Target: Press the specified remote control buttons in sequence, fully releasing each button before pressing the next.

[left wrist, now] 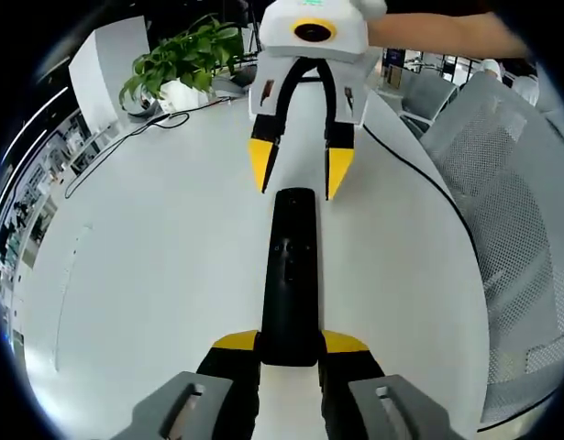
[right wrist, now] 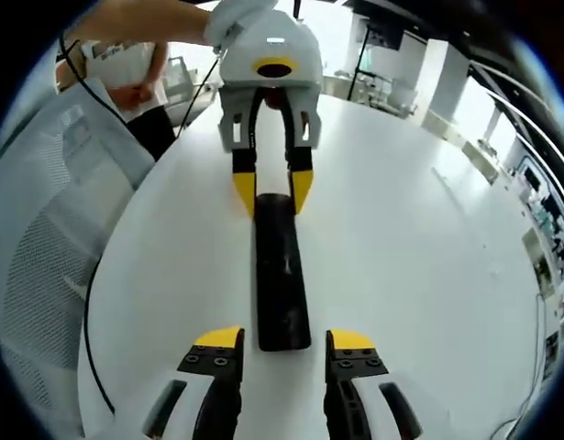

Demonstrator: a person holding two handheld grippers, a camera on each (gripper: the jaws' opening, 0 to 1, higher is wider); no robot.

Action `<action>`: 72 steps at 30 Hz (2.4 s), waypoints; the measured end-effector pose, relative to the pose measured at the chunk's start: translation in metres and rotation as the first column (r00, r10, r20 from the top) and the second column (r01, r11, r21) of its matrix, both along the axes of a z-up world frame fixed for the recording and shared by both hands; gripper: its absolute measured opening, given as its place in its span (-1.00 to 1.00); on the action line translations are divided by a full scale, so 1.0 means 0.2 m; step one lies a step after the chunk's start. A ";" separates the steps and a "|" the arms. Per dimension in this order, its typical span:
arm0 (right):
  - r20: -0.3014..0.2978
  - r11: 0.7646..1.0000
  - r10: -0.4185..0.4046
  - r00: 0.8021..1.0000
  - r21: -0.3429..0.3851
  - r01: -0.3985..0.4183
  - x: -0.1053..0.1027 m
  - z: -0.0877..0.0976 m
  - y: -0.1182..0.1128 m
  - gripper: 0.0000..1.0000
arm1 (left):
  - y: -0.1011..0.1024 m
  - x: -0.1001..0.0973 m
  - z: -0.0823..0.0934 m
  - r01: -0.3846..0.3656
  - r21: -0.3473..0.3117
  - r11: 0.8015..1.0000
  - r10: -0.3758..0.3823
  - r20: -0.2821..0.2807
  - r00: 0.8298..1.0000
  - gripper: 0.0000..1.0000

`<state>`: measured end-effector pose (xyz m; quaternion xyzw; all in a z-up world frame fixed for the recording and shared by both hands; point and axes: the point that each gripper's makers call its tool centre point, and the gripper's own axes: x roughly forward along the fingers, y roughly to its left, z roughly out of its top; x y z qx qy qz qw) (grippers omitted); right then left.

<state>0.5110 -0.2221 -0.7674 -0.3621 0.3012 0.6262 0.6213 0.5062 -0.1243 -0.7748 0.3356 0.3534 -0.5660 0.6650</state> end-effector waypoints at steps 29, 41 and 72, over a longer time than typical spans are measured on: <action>0.010 0.998 0.013 1.000 -0.054 -0.012 0.01 -0.05 0.01 -0.57 | 0.00 0.01 0.01 0.002 -0.003 1.000 -0.002 0.004 1.000 -0.54; -0.009 0.997 -0.005 1.000 -0.075 0.005 0.01 -0.05 0.01 -0.60 | 0.00 0.01 0.00 -0.007 -0.009 1.000 0.007 0.002 1.000 -0.54; 0.063 0.998 -0.036 0.997 -0.040 0.038 0.12 0.05 -0.01 -0.61 | -0.01 0.13 0.10 0.006 0.002 1.000 -0.007 0.069 0.998 -0.54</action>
